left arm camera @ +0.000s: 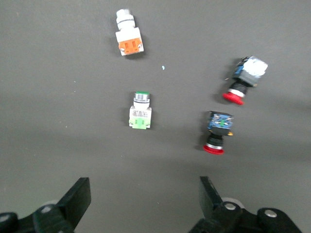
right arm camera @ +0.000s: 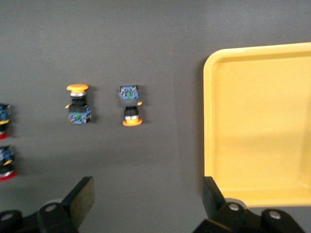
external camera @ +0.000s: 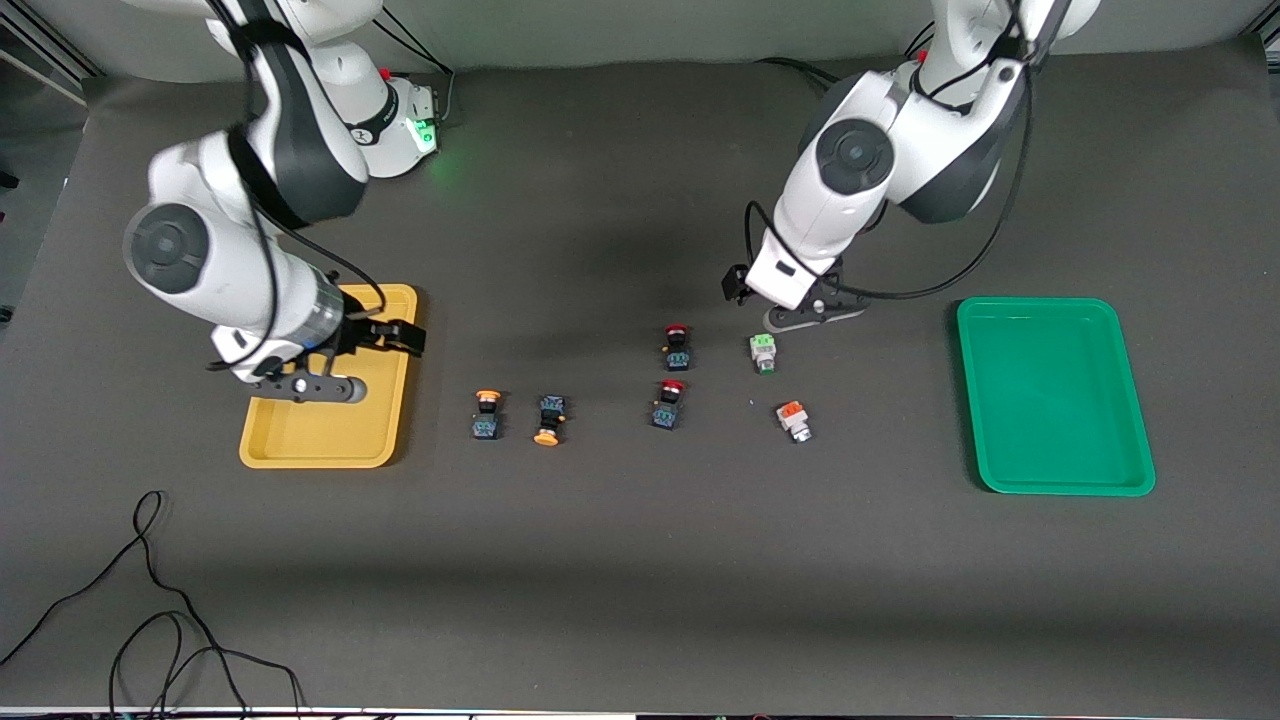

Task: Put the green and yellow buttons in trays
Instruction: 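Grasp the green button with the left gripper while the right gripper grasps the yellow button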

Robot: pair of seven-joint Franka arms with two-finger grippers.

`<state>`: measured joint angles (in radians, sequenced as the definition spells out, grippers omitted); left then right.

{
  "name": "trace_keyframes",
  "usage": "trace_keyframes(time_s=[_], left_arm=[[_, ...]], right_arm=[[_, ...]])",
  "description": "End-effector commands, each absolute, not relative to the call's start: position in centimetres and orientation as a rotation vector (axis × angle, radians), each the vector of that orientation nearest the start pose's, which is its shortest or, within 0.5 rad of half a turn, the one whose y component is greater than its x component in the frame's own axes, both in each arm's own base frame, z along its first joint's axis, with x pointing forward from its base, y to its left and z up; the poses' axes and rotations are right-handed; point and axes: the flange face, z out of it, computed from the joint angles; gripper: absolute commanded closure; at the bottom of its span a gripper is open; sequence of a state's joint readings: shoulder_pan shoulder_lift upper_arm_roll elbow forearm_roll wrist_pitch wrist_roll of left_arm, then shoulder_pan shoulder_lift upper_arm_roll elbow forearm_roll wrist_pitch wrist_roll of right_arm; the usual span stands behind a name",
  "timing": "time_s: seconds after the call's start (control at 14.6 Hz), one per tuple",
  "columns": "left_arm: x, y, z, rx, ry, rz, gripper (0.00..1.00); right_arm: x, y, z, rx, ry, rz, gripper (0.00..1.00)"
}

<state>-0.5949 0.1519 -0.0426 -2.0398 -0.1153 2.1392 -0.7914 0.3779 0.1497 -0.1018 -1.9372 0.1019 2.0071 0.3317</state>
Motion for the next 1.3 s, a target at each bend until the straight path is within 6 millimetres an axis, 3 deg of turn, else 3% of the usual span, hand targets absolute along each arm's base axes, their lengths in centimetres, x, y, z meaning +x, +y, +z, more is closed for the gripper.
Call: trace_keyframes(time_s=[0.0, 0.27, 0.41, 0.62, 1.03, 1.09, 1.23], left_arm=[[45.4, -35.1, 32.4, -3.106, -0.264, 0.139, 0.01], [44.9, -34.7, 26.8, -3.121, -0.27, 0.103, 0.01], [44.6, -34.5, 25.2, -3.13, -0.271, 0.086, 0.01], [44.2, -34.4, 22.0, -3.138, -0.281, 0.069, 0.01], [44.2, -34.4, 18.6, -3.144, -0.3, 0.063, 0.01], [44.2, -34.4, 18.5, -3.147, -0.301, 0.058, 0.02], [44.1, -34.4, 17.8, -3.145, -0.289, 0.063, 0.03]], right_arm=[[54.0, 17.8, 35.3, -3.079, 0.158, 0.051, 0.01], [54.1, 17.9, 27.1, -3.098, 0.166, 0.004, 0.01], [53.9, 19.6, 23.4, -3.107, 0.125, -0.031, 0.01], [54.4, 19.8, 19.3, -3.108, 0.117, -0.107, 0.01], [54.6, 20.5, 17.0, -3.111, 0.096, -0.13, 0.02], [54.6, 20.5, 16.8, -3.11, 0.096, -0.137, 0.06], [55.5, 20.8, 18.1, -3.1, 0.099, -0.157, 0.08]])
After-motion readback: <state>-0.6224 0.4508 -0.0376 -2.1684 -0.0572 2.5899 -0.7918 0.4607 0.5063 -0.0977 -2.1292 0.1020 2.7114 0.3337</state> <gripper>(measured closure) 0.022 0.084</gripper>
